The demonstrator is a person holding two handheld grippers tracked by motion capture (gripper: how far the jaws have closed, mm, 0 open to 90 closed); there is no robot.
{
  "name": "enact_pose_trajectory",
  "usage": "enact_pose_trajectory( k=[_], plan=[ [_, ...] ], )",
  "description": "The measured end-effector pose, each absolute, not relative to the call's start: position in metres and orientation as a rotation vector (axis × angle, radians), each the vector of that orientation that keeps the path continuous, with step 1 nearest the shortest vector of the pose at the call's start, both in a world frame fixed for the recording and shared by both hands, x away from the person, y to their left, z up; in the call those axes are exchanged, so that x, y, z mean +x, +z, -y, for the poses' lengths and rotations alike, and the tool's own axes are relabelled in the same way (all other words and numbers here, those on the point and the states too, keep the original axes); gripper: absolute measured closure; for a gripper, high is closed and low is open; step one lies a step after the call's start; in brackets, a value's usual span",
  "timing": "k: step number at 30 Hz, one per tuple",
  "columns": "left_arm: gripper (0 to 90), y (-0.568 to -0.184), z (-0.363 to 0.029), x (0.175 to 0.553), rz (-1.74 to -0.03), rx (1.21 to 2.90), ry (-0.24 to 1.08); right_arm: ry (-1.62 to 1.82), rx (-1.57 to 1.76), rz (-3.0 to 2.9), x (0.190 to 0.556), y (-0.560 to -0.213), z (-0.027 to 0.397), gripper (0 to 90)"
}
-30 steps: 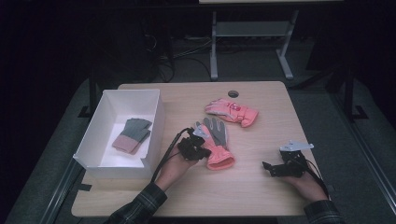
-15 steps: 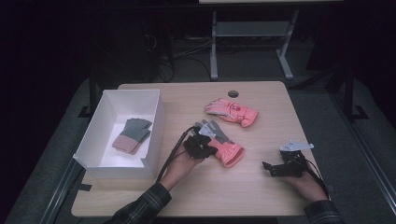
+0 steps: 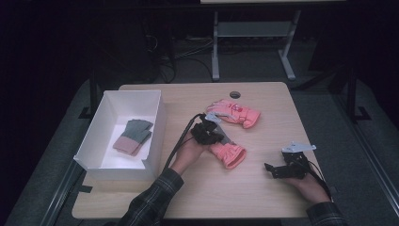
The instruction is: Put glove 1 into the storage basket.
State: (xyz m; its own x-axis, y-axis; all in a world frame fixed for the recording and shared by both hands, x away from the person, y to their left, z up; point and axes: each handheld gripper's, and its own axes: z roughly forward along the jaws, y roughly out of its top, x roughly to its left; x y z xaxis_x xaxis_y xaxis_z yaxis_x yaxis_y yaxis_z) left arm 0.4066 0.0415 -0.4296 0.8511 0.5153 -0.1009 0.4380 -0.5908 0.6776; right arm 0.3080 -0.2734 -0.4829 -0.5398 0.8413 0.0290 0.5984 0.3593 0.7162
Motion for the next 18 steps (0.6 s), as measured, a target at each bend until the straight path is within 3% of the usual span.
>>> enact_pose_trajectory(
  k=[7,18],
  plan=[
    [89.7,-0.436,-0.037,0.403,-0.675,2.318,0.107,0.985,1.267,-2.283,0.308,-0.483,0.273,8.0],
    [89.7,-0.434,-0.011,0.366,-0.594,2.334,0.016,0.984,1.268,-2.287,0.308,-0.483,0.273,7.5]
  ],
)
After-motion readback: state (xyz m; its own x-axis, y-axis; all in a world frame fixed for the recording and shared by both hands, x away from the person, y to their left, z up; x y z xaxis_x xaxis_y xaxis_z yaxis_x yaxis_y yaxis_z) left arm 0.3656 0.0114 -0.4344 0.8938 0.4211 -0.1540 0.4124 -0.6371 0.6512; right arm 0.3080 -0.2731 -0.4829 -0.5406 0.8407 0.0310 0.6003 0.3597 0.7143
